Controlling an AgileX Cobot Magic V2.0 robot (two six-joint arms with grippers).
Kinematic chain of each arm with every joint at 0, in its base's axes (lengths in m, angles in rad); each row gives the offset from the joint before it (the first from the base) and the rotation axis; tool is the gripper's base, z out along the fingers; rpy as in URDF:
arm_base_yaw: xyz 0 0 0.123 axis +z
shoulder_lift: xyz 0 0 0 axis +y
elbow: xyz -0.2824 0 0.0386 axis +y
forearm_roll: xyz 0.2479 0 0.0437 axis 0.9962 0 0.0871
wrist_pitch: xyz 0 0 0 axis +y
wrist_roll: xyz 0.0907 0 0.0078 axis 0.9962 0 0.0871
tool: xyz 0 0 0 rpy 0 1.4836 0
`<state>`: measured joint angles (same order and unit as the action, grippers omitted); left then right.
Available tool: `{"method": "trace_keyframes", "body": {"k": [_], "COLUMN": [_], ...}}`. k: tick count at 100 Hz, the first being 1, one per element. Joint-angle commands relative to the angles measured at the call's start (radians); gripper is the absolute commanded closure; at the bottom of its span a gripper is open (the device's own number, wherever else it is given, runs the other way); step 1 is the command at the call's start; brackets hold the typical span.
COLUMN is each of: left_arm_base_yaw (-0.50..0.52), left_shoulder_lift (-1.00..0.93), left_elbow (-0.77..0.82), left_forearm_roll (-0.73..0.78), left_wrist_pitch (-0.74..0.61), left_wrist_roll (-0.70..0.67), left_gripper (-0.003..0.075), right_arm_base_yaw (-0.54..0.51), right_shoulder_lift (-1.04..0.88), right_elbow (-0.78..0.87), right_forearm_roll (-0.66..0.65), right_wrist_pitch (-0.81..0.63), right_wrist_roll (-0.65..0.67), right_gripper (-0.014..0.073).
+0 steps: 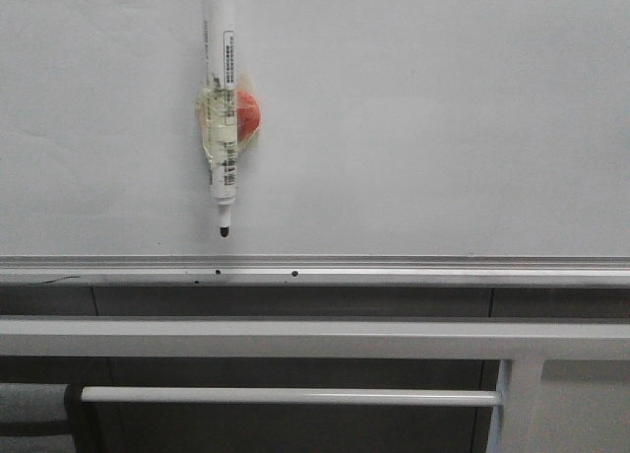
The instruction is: Write number 1 on whiteboard
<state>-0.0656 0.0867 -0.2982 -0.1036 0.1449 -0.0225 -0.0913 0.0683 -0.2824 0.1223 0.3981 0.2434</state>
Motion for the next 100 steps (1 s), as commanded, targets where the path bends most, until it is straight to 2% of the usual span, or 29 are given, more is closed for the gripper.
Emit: {"method": "trace_keyframes", "body": {"k": [1, 16, 21, 26, 36, 41, 50, 64, 72, 84, 90, 100], "left_arm_base_yaw": [-0.007, -0.007, -0.009, -0.009, -0.009, -0.009, -0.009, -0.009, -0.014, -0.057, -0.093, -0.151], "left_shoulder_lift": [0.039, 0.058, 0.06, 0.06, 0.06, 0.06, 0.06, 0.062, 0.084, 0.153, 0.198, 0.257], "left_elbow": [-0.05, -0.048, -0.048, -0.048, -0.048, -0.048, -0.048, -0.046, -0.046, -0.046, -0.046, -0.04], "left_forearm_roll": [-0.016, -0.014, -0.014, -0.014, -0.027, -0.034, -0.126, -0.116, -0.137, -0.317, -0.463, -0.582], "left_wrist_pitch": [-0.089, -0.096, -0.071, -0.065, -0.086, -0.101, -0.104, -0.037, 0.019, 0.089, 0.091, 0.086], "left_wrist_roll": [-0.005, -0.005, -0.005, -0.005, -0.005, -0.007, -0.007, 0.032, 0.074, 0.223, 0.366, 0.503], "left_gripper": [0.0741, 0.0736, 0.0702, 0.0626, 0.0412, 0.0363, 0.0379, 0.0428, 0.043, 0.0428, 0.0428, 0.0428], "right_arm_base_yaw": [0.004, 0.02, 0.028, 0.034, 0.036, 0.036, 0.036, 0.036, 0.036, 0.036, 0.036, 0.036], "right_shoulder_lift": [0.033, 0.032, 0.032, 0.032, 0.032, 0.032, 0.032, 0.032, 0.032, 0.032, 0.032, 0.032], "right_elbow": [-0.055, -0.046, -0.046, -0.046, -0.046, -0.046, -0.046, -0.046, -0.046, -0.046, -0.046, -0.046], "right_forearm_roll": [0.003, 0.023, 0.039, 0.05, 0.065, 0.065, 0.08, 0.08, 0.092, 0.092, 0.092, 0.093], "right_wrist_pitch": [-0.005, -0.02, -0.015, -0.003, 0.035, 0.067, 0.099, 0.117, 0.117, 0.117, 0.117, 0.117], "right_wrist_roll": [-0.002, -0.002, -0.002, -0.002, -0.002, -0.004, -0.004, -0.004, -0.004, -0.025, -0.035, -0.038], "right_gripper": [0.0657, 0.0657, 0.0657, 0.0657, 0.0657, 0.0657, 0.0657, 0.0657, 0.0657, 0.0657, 0.0657, 0.0657]}}
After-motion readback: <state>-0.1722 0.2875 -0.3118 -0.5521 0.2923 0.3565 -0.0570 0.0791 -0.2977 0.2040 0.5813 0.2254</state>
